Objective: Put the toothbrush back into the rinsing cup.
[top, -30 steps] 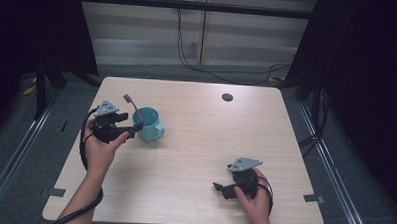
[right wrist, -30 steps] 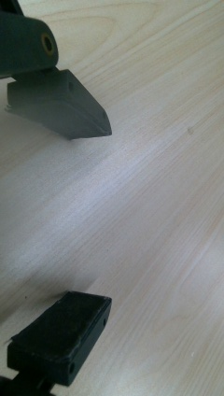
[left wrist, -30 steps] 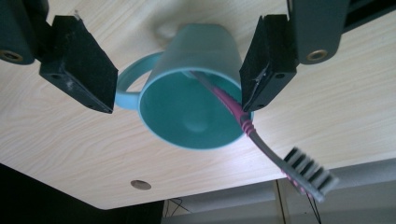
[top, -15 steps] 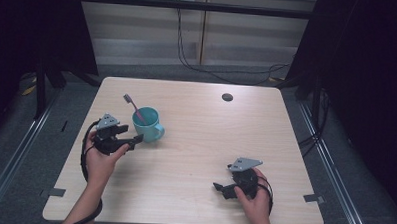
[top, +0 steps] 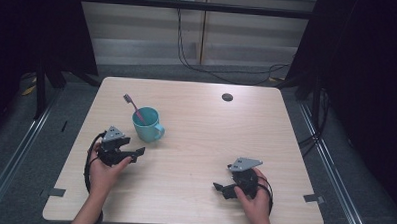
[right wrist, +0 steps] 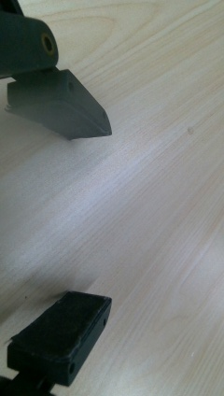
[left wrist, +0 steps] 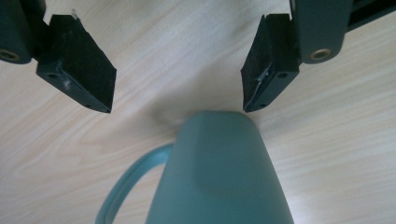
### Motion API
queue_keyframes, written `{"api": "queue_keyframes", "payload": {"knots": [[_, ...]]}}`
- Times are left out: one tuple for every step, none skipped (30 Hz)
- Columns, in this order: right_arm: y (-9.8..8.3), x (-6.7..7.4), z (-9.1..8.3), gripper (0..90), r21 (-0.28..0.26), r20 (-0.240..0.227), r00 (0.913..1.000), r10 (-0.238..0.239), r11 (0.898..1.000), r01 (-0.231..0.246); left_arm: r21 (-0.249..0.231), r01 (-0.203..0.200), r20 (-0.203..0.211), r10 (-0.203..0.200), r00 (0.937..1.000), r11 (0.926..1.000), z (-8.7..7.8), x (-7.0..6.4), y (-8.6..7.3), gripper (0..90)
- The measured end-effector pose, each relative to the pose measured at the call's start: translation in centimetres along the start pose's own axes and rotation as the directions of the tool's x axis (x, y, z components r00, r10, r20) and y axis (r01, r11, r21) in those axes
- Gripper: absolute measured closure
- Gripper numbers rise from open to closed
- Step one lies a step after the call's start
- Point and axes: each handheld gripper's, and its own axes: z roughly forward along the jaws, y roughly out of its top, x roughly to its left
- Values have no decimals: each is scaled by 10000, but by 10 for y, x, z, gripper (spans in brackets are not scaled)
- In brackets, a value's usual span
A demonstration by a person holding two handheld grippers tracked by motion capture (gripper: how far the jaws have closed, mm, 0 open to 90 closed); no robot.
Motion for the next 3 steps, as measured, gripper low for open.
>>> {"api": "queue_keyframes", "payload": {"knots": [[0, 0, 0, 145, 7, -6, 10000, 13, 10000, -13, 75, -39, -19, 39, 10000, 10000, 1, -1, -2, 263], [0, 0, 0, 145, 6, -5, 10000, 13, 10000, -13, 300, -190, -53, 192, 9998, 9994, 3, -2, -5, 261], [0, 0, 0, 145, 6, -5, 10000, 13, 10000, -13, 300, -190, -53, 192, 9998, 9994, 3, -2, -5, 261]]}}
